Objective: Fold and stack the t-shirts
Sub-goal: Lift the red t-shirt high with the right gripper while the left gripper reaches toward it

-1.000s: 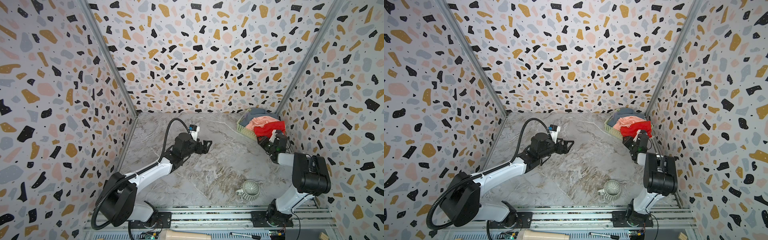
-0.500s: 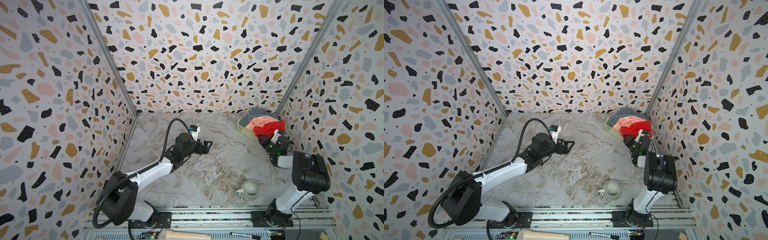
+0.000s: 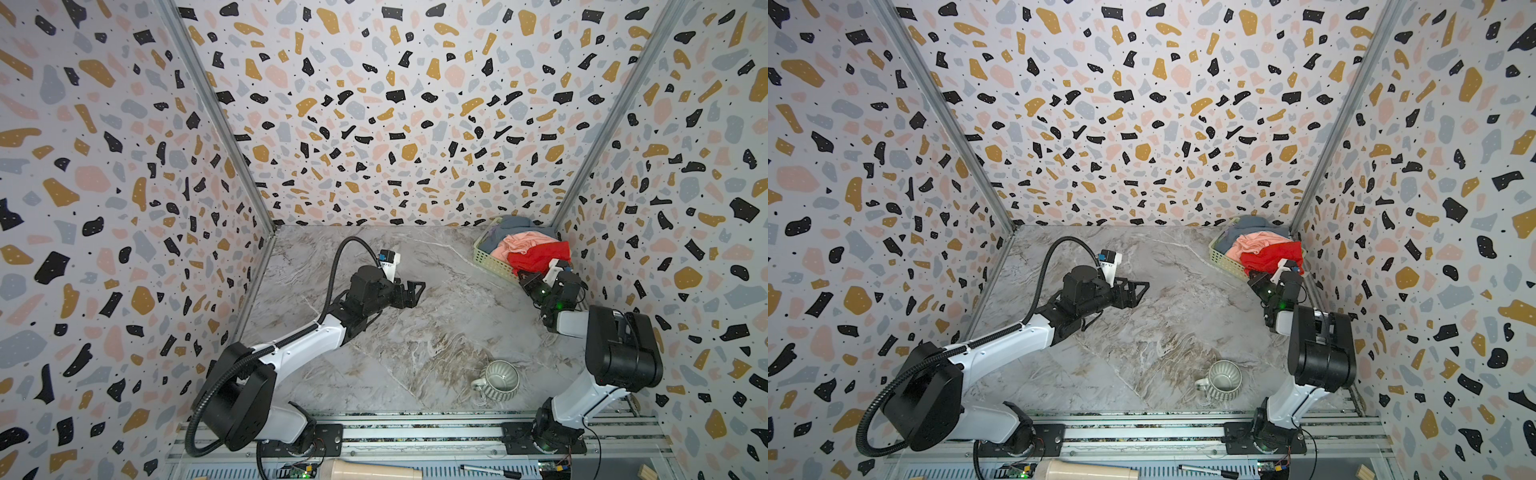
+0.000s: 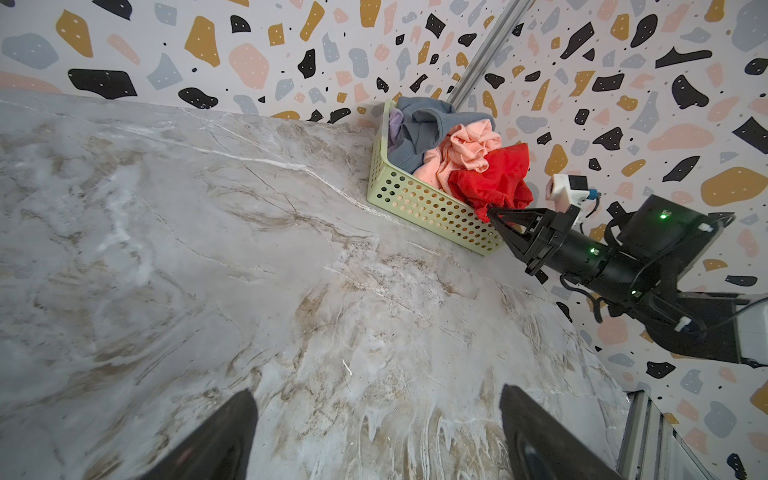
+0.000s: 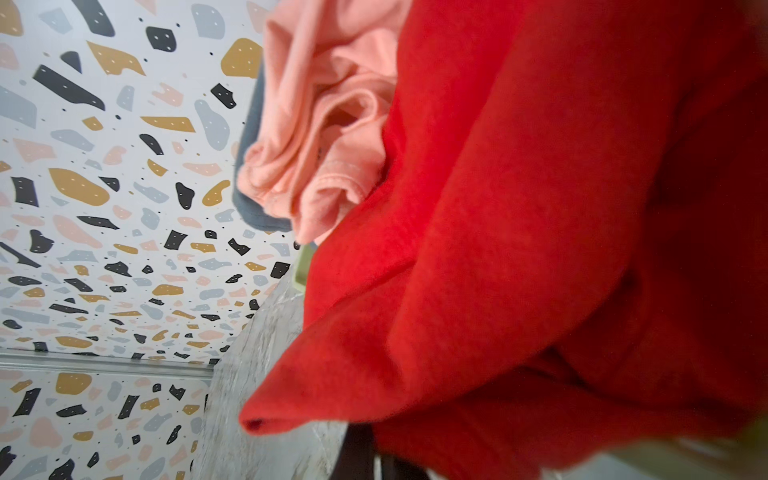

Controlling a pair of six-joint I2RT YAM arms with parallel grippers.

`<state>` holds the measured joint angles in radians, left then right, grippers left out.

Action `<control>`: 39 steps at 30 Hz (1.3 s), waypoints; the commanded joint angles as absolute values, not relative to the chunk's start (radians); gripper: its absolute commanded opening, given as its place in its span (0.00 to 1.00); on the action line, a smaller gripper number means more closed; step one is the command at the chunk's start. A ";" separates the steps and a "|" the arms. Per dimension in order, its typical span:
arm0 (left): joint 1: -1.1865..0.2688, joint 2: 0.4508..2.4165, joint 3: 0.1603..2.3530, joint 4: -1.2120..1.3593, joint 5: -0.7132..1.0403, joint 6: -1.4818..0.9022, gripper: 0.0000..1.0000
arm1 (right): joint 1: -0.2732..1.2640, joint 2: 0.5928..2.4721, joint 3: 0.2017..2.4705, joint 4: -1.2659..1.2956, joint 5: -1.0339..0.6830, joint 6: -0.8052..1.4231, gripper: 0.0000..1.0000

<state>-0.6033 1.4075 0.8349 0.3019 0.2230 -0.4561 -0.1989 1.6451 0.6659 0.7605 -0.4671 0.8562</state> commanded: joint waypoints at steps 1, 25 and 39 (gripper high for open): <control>-0.607 1.382 0.851 0.347 0.219 -0.450 0.92 | -0.188 1.448 0.786 0.628 -0.489 0.823 0.00; -0.598 1.290 0.902 0.362 0.126 -0.393 0.93 | -0.068 1.655 2.333 -0.062 -0.860 0.495 0.00; -0.594 1.197 0.864 0.333 0.144 -0.346 0.92 | 0.250 1.677 2.160 0.126 -0.978 0.513 0.00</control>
